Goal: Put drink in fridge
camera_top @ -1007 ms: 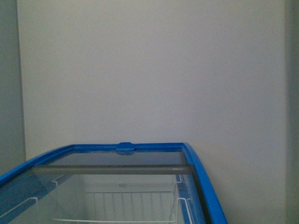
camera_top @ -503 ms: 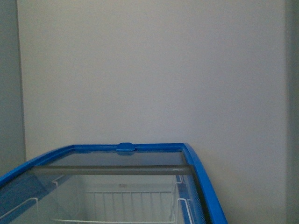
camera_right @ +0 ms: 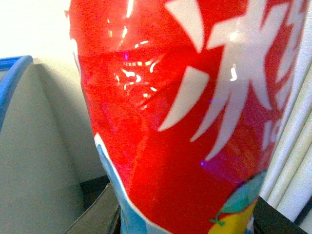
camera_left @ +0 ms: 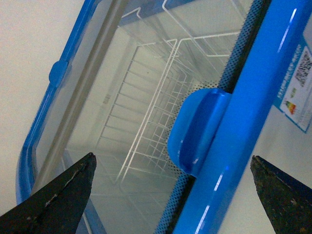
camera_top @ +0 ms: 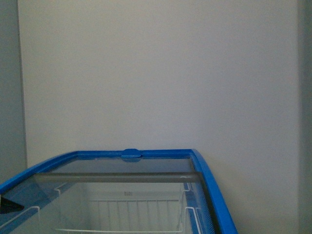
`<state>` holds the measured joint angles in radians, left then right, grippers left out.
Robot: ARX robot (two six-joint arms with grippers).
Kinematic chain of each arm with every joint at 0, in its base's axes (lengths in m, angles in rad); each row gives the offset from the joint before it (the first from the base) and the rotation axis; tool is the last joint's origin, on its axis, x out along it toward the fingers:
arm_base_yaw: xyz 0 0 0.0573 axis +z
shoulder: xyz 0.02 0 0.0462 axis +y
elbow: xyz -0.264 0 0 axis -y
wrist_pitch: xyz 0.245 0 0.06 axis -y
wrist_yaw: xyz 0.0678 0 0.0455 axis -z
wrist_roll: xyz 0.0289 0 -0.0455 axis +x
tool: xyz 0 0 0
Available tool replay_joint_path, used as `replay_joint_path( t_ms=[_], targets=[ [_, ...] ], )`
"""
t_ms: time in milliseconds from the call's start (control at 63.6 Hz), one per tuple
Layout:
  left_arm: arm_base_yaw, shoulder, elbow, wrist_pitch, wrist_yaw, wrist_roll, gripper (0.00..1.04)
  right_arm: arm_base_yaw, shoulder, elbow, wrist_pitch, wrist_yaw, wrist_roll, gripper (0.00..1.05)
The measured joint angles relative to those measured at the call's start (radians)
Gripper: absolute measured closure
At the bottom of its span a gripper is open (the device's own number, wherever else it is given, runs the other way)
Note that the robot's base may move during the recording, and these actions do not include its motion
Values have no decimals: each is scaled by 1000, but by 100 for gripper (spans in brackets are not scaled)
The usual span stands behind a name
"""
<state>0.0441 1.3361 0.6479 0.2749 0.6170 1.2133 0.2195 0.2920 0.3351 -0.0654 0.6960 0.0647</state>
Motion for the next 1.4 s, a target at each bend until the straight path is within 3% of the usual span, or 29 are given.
replay_joint_path(
  t_ms=[456,708,1148,1274,1400],
  targets=[
    [-23,276,233,-35,-49,93,8,0,0,0,0,0,0,66],
    [-36,447,422,19,-24,92,8,0,0,0,0,-1,0,66],
    [-97,811,919,193,-207,51,8,0,0,0,0,0,0,66],
    [-103,791,887,333,-317,-96,8,0,0,0,0,0,0,66],
    [-104,671,731,363,-407,-269,8,0,0,0,0,0,0,66]
  ],
)
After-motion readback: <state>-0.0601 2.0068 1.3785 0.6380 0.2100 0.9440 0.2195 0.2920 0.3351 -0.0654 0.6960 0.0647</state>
